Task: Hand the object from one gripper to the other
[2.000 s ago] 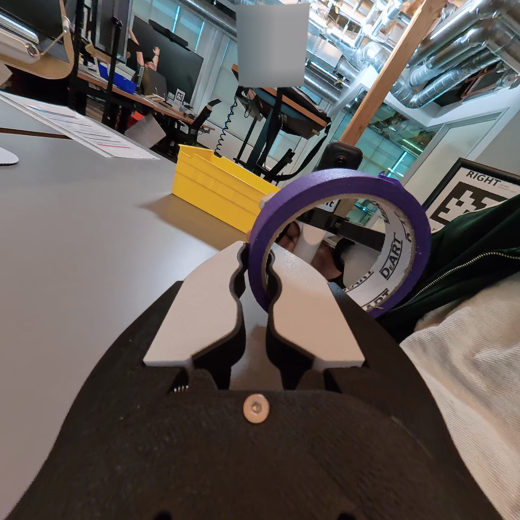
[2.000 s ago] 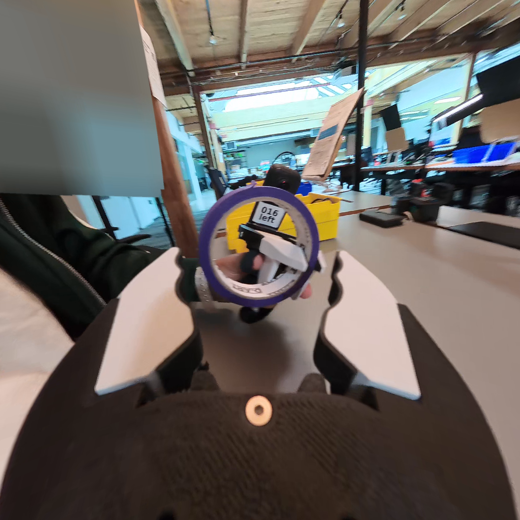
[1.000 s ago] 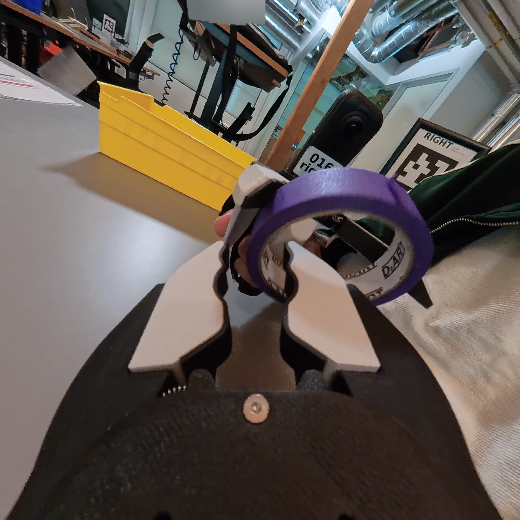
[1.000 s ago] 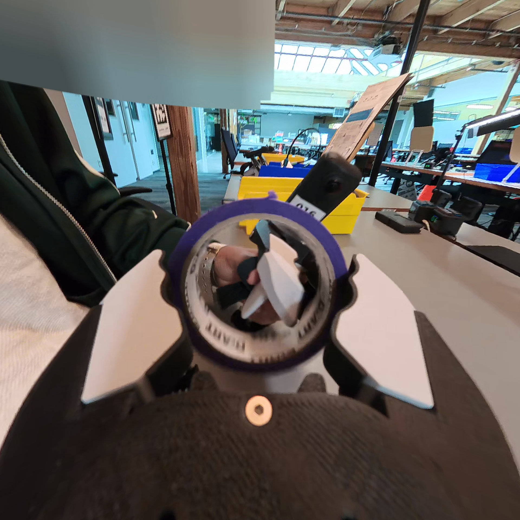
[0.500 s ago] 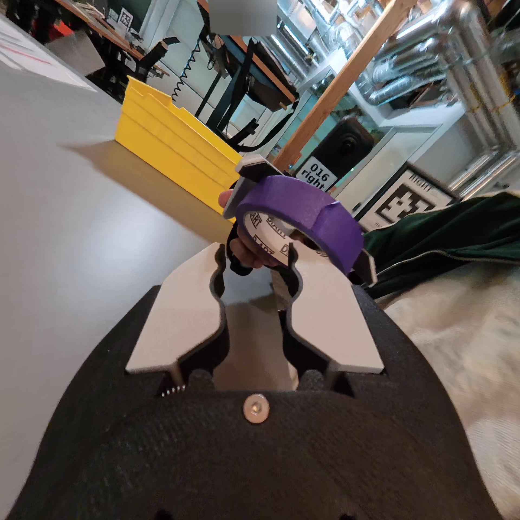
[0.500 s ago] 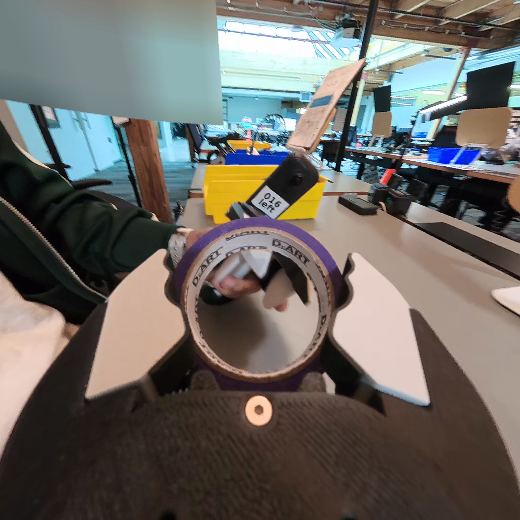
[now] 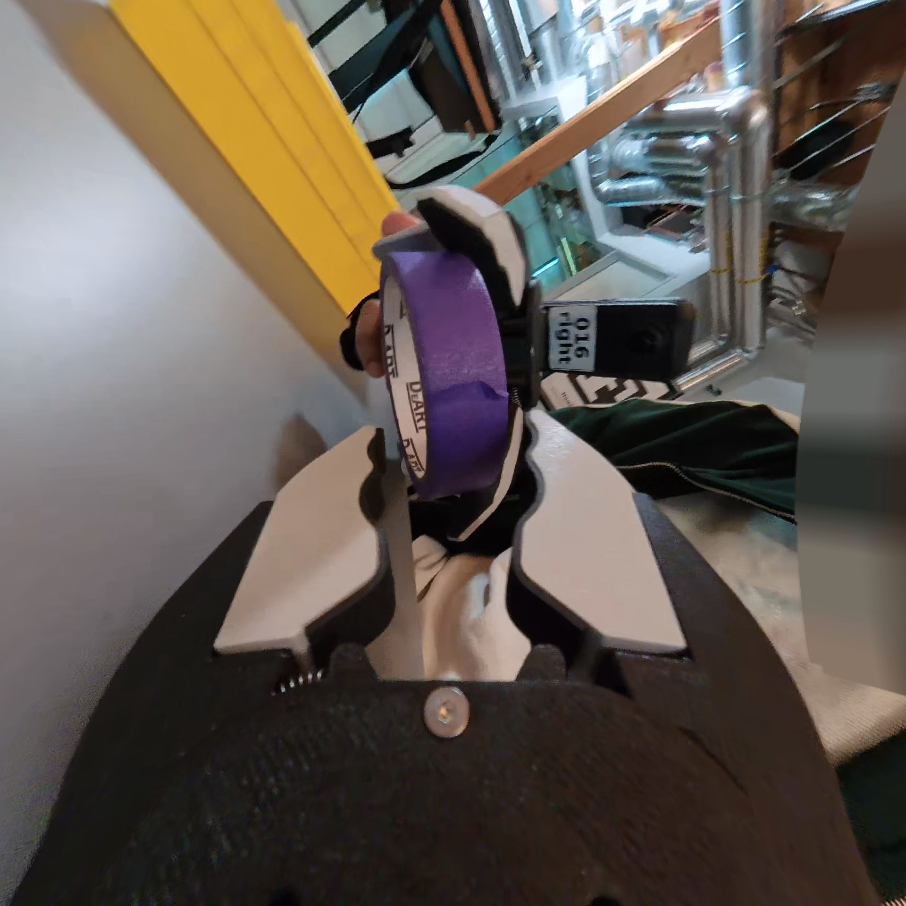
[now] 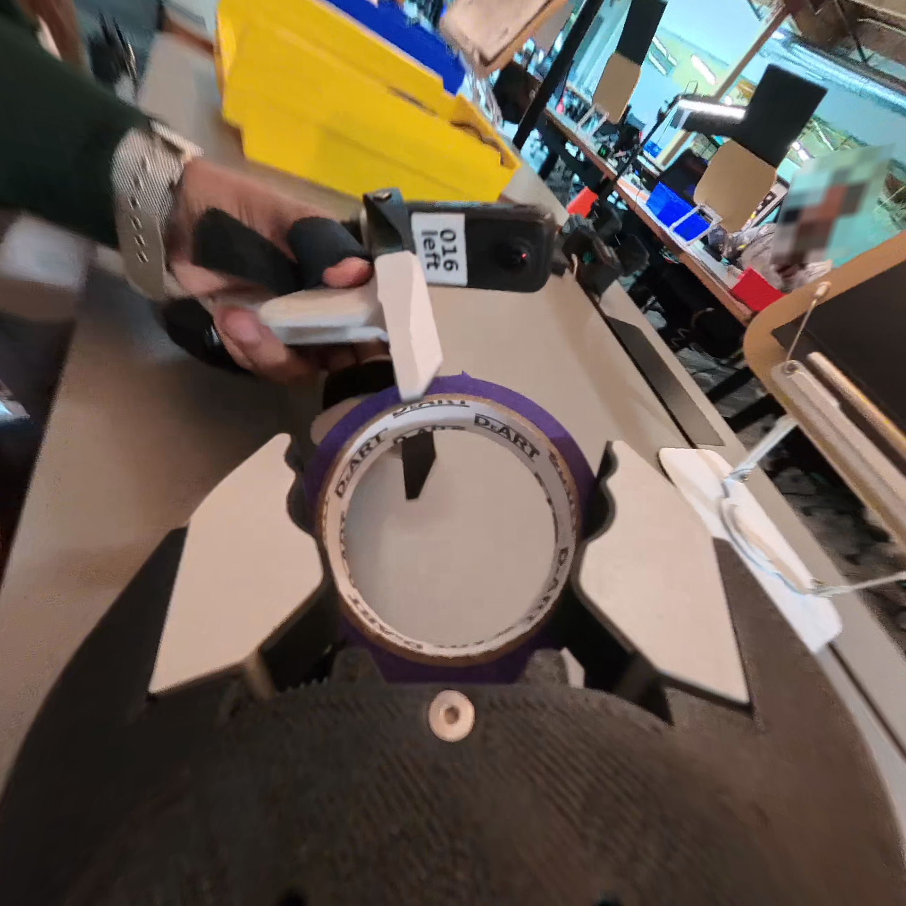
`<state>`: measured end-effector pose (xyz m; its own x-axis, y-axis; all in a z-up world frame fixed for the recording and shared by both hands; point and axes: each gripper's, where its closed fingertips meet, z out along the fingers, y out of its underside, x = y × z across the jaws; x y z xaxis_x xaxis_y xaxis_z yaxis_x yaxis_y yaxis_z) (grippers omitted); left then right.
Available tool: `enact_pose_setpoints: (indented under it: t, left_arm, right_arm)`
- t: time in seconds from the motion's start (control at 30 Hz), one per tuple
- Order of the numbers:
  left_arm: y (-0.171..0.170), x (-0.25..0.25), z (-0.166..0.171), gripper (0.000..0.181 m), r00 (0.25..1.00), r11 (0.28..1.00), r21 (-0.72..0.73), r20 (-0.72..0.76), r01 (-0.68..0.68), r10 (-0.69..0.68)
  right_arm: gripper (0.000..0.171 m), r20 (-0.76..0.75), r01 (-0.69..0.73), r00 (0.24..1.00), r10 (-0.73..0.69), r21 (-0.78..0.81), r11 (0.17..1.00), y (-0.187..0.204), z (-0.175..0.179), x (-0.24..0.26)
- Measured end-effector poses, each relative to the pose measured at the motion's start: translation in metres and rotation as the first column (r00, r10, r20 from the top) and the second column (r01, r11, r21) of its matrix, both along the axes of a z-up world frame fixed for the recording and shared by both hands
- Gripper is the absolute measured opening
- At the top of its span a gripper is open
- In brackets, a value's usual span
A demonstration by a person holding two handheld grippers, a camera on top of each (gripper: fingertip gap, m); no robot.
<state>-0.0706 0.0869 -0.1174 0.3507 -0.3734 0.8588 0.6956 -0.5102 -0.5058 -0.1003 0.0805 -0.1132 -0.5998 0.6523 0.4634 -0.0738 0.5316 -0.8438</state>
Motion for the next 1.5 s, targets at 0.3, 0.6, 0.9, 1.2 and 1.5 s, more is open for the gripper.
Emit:
enact_pose_setpoints:
  t: [0.3,0.6,0.9,1.2,1.5]
  left_arm:
    - [0.003,-0.005,-0.014,0.030,0.991,0.994,-0.093,-0.127,-0.052,0.040]
    - [-0.002,-0.040,0.003,0.030,0.979,0.979,-0.006,-0.012,-0.202,0.202]
    - [-0.011,-0.050,0.029,0.030,0.963,0.947,0.199,-0.051,-0.251,0.266]
    - [-0.011,-0.033,0.036,0.030,0.935,0.930,0.309,-0.224,-0.198,0.274]
    - [-0.010,-0.029,0.039,0.030,0.937,0.920,0.342,-0.214,-0.193,0.276]
  right_arm:
    - [0.115,-0.020,0.067,0.998,-0.065,0.138,0.988,0.002,-0.015,-0.007]
    - [0.124,0.005,0.121,0.992,-0.123,-0.234,0.965,0.025,0.014,-0.014]
    - [0.071,0.221,0.104,0.969,0.114,-0.777,0.621,0.058,0.038,-0.008]
    - [0.039,0.270,0.032,0.884,0.381,-0.848,0.529,0.031,0.036,0.007]
    - [0.029,0.266,0.014,0.887,0.378,-0.832,0.555,0.025,0.041,0.010]
